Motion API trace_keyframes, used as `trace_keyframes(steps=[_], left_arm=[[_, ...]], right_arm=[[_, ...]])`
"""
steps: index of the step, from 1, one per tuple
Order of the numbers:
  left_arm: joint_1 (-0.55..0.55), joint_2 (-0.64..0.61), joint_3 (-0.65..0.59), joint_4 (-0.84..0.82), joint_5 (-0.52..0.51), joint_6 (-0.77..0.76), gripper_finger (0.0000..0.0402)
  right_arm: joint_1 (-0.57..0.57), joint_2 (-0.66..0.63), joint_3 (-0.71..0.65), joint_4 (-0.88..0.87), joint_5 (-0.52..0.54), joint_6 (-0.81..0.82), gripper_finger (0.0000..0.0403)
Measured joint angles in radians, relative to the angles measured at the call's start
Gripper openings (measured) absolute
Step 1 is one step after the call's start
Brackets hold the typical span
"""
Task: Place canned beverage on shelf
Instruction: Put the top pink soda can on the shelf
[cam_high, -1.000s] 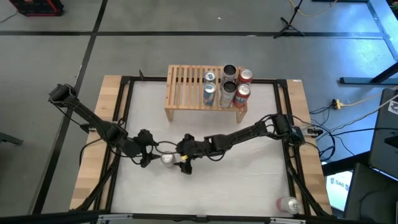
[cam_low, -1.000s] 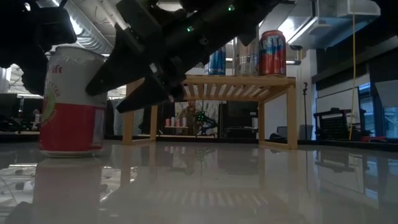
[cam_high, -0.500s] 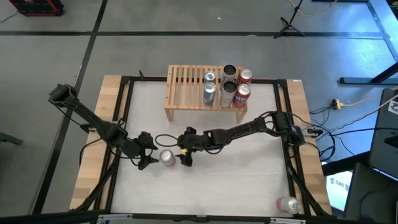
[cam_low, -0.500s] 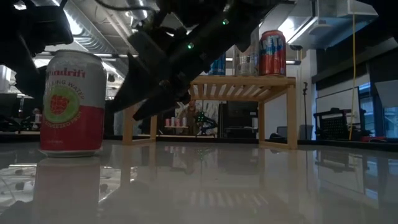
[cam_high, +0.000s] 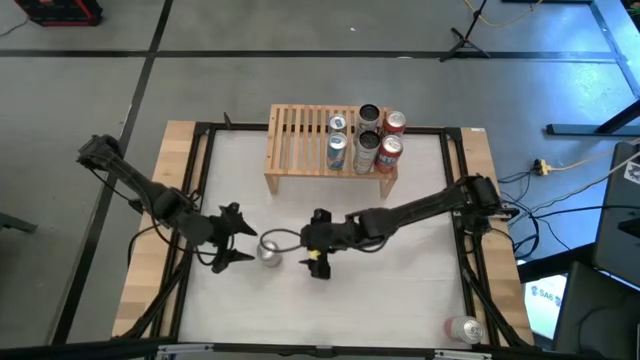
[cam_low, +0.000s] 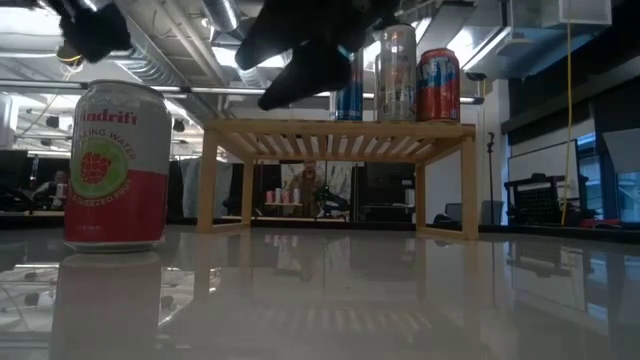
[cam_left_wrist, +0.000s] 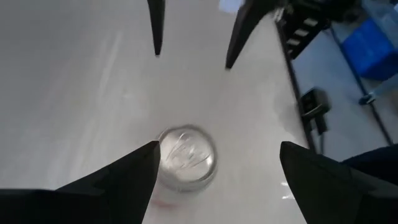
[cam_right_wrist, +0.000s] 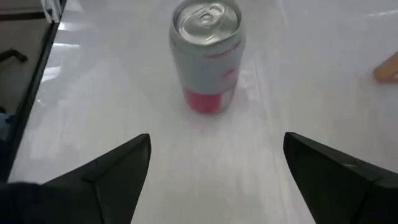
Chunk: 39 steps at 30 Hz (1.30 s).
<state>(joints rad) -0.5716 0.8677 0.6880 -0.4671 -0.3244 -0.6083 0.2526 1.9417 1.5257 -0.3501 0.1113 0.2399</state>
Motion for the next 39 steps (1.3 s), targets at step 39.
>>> trace_keyframes(steps=[39], left_arm=[[0.095, 0.422, 0.050, 0.070, 0.068, 0.063, 0.0270]], right_arm=[[0.076, -0.027, -0.002, -0.135, 0.062, 0.182, 0.0358]])
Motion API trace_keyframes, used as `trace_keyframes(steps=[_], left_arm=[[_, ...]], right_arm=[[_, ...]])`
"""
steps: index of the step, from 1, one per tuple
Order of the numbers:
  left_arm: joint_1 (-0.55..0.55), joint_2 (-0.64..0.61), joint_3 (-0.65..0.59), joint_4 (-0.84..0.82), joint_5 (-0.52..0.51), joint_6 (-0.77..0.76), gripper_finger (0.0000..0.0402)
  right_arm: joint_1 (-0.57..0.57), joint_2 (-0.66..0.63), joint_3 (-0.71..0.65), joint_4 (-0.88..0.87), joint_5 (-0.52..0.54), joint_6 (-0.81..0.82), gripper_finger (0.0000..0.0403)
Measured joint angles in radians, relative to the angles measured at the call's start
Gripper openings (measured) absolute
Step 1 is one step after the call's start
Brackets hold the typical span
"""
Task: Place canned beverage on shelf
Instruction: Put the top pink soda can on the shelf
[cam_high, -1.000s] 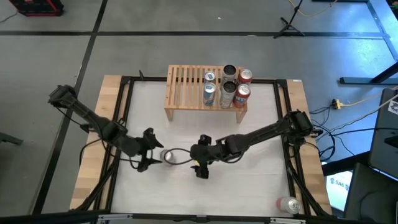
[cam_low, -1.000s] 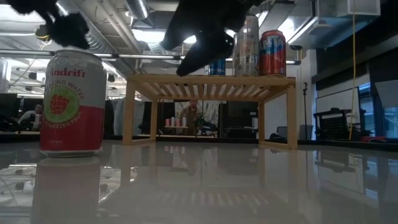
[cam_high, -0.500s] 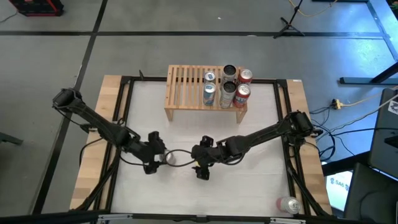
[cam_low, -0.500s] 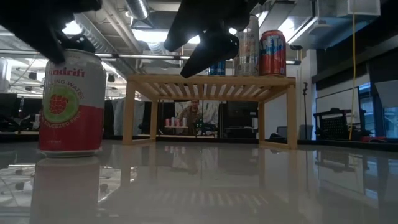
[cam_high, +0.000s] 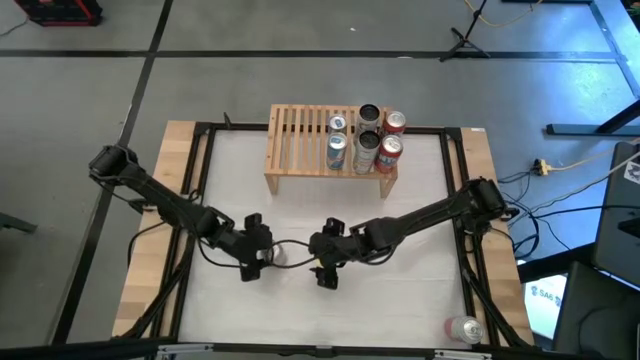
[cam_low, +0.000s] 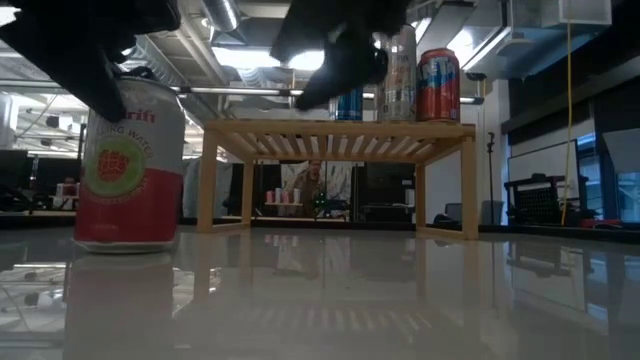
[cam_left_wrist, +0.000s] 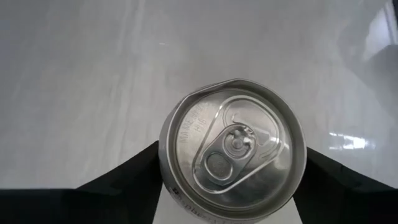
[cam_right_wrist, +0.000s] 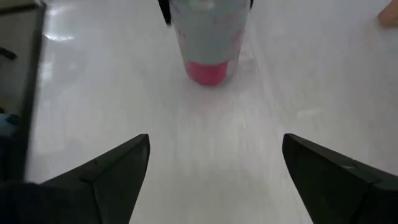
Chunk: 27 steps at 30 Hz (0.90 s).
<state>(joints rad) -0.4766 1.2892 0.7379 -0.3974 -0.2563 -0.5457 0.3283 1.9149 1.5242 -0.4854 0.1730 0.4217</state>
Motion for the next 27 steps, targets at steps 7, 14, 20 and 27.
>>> trace_keyframes(steps=[7, 14, 20, 27], left_arm=[[0.042, 0.001, 0.178, -0.121, 0.054, 0.112, 0.0266], [0.145, 0.000, 0.404, -0.267, 0.045, 0.196, 0.0266], [0.258, 0.001, 0.568, -0.357, 0.040, 0.257, 0.0266], [0.400, 0.012, 0.762, -0.513, 0.052, 0.262, 0.0266]], right_arm=[[0.021, -0.167, 0.000, -0.084, 0.037, -0.016, 0.0358], [0.058, -0.340, 0.000, -0.207, 0.119, -0.030, 0.0358], [0.059, -0.452, 0.000, -0.287, 0.149, -0.037, 0.0358], [0.058, -0.521, 0.000, -0.399, 0.149, -0.104, 0.0358]])
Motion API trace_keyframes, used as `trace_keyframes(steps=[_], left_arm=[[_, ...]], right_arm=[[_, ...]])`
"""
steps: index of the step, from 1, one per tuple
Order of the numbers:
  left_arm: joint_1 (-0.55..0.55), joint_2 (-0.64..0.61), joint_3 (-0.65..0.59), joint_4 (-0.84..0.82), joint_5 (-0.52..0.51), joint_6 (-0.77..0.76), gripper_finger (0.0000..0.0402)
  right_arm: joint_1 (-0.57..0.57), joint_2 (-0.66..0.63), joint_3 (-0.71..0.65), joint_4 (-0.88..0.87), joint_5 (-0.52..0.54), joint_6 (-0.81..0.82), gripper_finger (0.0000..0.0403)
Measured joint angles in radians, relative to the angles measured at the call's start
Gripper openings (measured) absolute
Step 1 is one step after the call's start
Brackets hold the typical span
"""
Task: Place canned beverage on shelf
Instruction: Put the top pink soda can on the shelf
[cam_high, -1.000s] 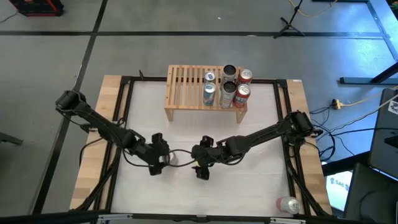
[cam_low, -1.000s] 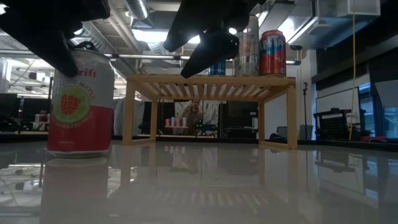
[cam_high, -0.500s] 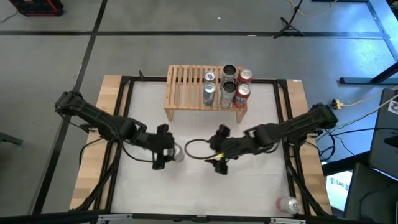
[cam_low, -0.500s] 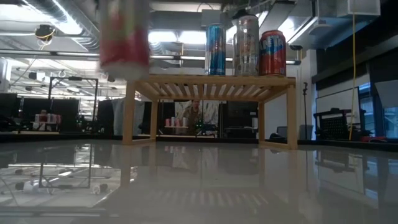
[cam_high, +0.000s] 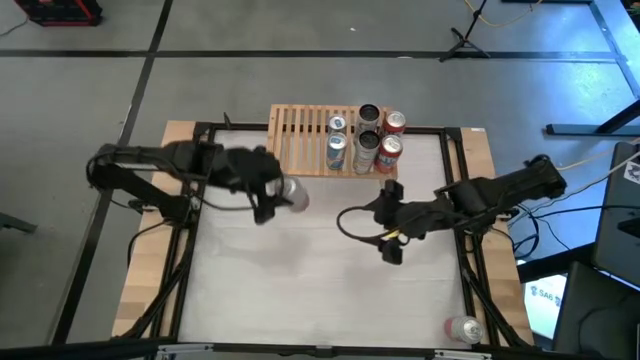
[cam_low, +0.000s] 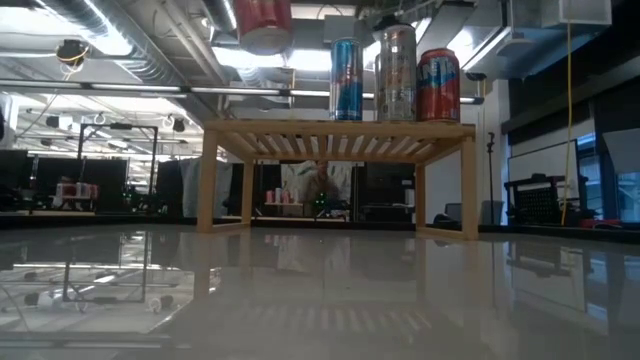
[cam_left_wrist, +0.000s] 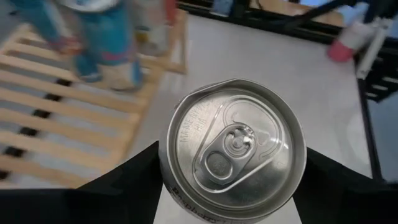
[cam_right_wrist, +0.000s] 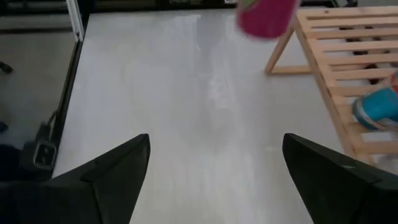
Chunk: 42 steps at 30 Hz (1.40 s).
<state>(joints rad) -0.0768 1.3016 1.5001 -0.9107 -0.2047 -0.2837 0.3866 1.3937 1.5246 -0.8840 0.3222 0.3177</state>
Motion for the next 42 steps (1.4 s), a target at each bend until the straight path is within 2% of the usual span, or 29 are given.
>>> trace_keyframes(steps=[5, 11, 15, 22, 29, 42], left_arm=[[0.103, 0.065, 0.152, -0.119, 0.024, 0.058, 0.0266], [0.230, 0.129, 0.269, -0.153, 0.149, 0.141, 0.0266], [0.308, 0.159, 0.275, -0.155, 0.237, 0.196, 0.0266], [0.407, 0.206, 0.275, -0.129, 0.294, 0.289, 0.0266], [0.473, 0.219, 0.275, -0.113, 0.306, 0.381, 0.0266], [0.554, 0.236, 0.275, -0.061, 0.309, 0.506, 0.0266]], right_arm=[[0.000, -0.040, 0.000, -0.063, 0.000, -0.030, 0.0358], [0.000, -0.087, 0.000, -0.143, 0.000, -0.033, 0.0358], [0.000, -0.108, 0.000, -0.184, 0.001, -0.013, 0.0358], [0.000, -0.129, 0.000, -0.214, 0.037, -0.004, 0.0358], [0.000, -0.163, 0.000, -0.266, 0.138, 0.051, 0.0358], [0.000, -0.184, 0.000, -0.303, 0.165, 0.157, 0.0358]])
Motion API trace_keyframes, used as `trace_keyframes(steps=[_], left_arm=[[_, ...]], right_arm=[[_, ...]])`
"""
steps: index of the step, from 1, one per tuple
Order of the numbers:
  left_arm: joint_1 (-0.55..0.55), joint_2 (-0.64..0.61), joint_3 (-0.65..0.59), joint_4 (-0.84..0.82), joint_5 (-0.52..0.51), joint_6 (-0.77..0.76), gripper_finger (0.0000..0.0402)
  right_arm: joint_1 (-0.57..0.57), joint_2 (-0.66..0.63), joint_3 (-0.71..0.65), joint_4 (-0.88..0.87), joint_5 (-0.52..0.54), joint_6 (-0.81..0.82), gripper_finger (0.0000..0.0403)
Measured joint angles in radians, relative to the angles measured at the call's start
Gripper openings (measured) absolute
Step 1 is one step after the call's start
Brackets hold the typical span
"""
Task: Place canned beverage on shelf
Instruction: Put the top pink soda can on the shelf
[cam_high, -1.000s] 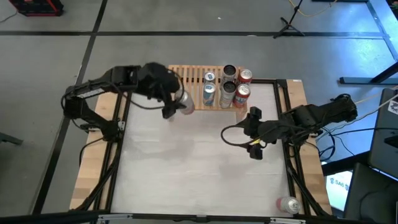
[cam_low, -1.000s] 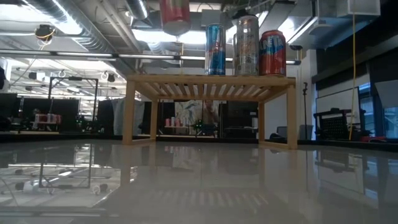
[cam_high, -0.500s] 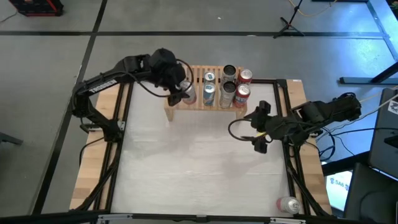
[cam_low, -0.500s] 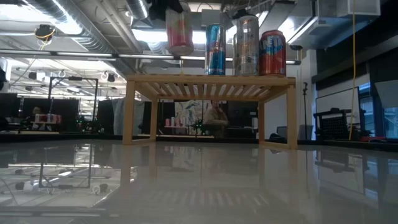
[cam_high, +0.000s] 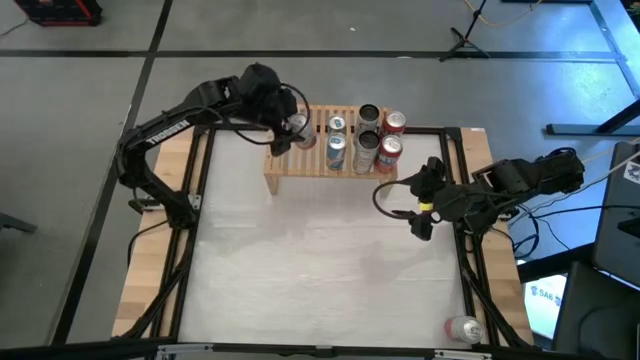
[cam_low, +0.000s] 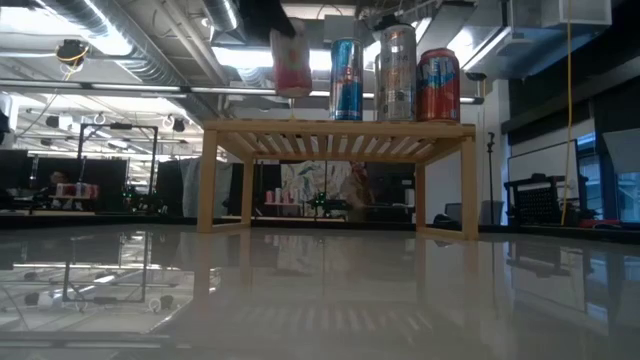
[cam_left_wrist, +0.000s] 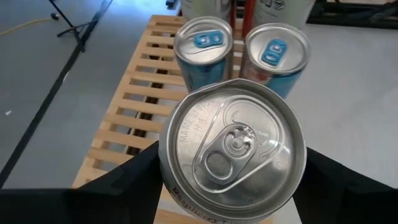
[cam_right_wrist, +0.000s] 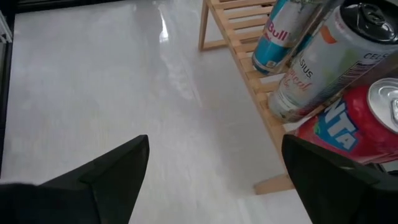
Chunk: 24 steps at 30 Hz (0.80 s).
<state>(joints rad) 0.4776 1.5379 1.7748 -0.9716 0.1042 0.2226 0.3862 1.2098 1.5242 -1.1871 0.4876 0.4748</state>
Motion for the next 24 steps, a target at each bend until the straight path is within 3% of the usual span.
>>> trace_keyframes(steps=[6, 18, 24], left_arm=[[0.027, 0.033, 0.000, 0.003, 0.072, 0.013, 0.0266], [0.039, 0.158, -0.001, 0.022, 0.101, 0.059, 0.0266], [0.049, 0.161, -0.001, 0.024, 0.125, 0.077, 0.0266]], right_arm=[[0.000, 0.000, 0.000, 0.001, 0.000, 0.017, 0.0358], [0.000, 0.001, 0.000, 0.004, -0.001, 0.016, 0.0358], [0.000, 0.001, 0.000, 0.004, 0.000, 0.016, 0.0358]])
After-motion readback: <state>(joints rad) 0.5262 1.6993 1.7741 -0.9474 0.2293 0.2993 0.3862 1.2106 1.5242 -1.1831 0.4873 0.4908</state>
